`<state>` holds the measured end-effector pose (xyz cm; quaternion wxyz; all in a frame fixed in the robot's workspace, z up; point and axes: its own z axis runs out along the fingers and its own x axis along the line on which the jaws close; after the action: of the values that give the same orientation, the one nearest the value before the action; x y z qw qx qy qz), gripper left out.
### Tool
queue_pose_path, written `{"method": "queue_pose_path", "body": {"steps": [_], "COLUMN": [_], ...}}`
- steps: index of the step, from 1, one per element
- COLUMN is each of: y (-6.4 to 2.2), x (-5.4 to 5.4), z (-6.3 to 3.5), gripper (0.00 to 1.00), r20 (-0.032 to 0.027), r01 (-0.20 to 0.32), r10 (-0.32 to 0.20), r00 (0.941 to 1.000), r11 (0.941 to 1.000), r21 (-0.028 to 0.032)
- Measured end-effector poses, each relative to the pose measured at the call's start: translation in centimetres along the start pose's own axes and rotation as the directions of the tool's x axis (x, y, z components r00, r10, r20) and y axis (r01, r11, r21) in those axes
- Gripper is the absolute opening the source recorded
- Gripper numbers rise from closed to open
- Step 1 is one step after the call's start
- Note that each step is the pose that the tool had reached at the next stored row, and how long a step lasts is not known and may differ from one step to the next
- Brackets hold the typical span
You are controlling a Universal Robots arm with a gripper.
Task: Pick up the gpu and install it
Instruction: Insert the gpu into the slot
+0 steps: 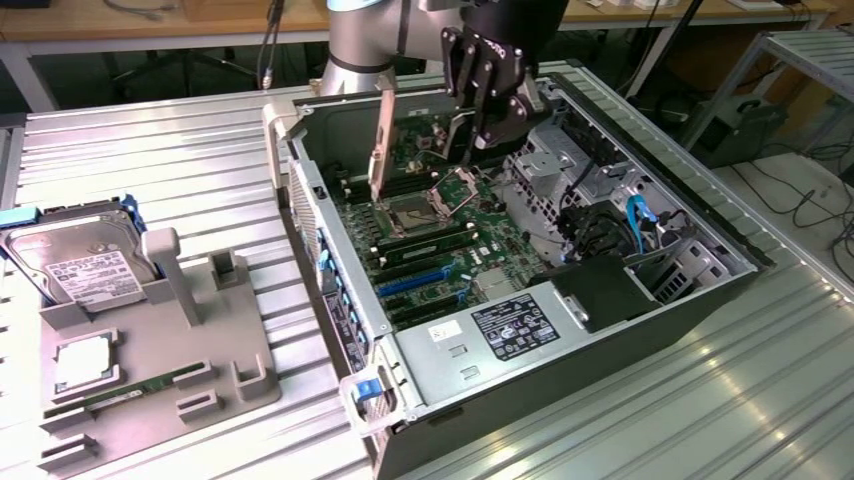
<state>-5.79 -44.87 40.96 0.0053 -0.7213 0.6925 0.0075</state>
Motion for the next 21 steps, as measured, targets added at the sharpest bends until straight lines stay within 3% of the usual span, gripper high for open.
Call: {"method": "queue_pose_path", "body": {"steps": [21], "y": [0.00], "x": [0.0], "z": [1.43], "gripper": [0.28], "r20": [0.0000], "r01": [0.014], "r10": [-0.014], "r00": [0.9999], "r11": [0.9999], "r21": [-0.0012]}}
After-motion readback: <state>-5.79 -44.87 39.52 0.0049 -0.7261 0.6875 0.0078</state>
